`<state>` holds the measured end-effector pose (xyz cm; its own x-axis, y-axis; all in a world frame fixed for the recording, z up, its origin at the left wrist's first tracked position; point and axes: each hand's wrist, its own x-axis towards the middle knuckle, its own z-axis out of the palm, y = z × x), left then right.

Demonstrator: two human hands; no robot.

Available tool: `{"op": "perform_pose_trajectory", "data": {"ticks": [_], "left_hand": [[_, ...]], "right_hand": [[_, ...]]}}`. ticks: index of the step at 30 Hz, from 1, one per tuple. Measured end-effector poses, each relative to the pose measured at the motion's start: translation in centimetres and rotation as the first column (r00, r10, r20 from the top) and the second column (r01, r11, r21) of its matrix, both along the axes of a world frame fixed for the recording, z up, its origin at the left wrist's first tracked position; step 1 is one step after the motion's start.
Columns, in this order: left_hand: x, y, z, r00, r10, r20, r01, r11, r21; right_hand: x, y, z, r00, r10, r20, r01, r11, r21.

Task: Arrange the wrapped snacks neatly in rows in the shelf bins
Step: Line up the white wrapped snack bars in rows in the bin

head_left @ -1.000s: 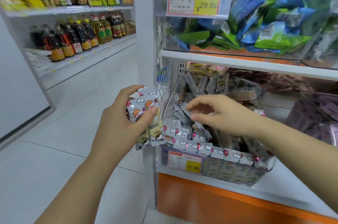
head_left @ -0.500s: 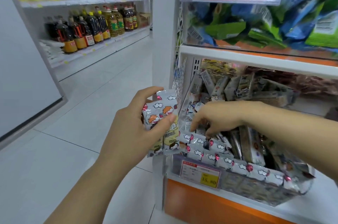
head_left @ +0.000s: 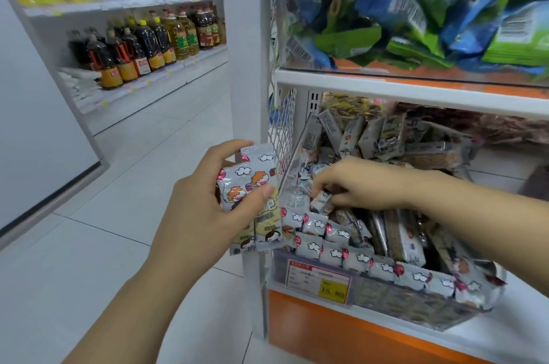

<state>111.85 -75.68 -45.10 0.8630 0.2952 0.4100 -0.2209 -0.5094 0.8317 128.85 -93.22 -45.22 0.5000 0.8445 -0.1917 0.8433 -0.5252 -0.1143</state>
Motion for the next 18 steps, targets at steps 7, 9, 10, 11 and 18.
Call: {"op": "perform_pose_trajectory", "data": {"ticks": [7, 9, 10, 11, 18], "left_hand": [[-0.1, 0.0, -0.2, 1.0, 0.014, 0.013, -0.014, 1.0, 0.025], [0.0, 0.0, -0.3, 1.0, 0.011, 0.019, -0.011, 0.999, 0.031], [0.0, 0.0, -0.3, 1.0, 0.009, 0.022, -0.01, 0.999, 0.034], [-0.1, 0.0, -0.3, 1.0, 0.007, 0.024, -0.008, 0.999, 0.038], [-0.5, -0.6, -0.3, 0.999, -0.005, 0.047, 0.003, 0.999, 0.051]], "right_hand": [[-2.7, -3.4, 1.9, 0.983, -0.122, -0.136, 0.166, 0.906, 0.388], [-3.7, -4.7, 2.2, 0.972, -0.163, -0.169, 0.225, 0.853, 0.471], [-4.2, -5.2, 2.3, 0.968, -0.184, -0.171, 0.247, 0.828, 0.503], [-4.7, -5.8, 2.5, 0.965, -0.203, -0.164, 0.259, 0.806, 0.532], [-7.5, -10.5, 3.5, 0.935, -0.285, -0.213, 0.35, 0.627, 0.697]]}}
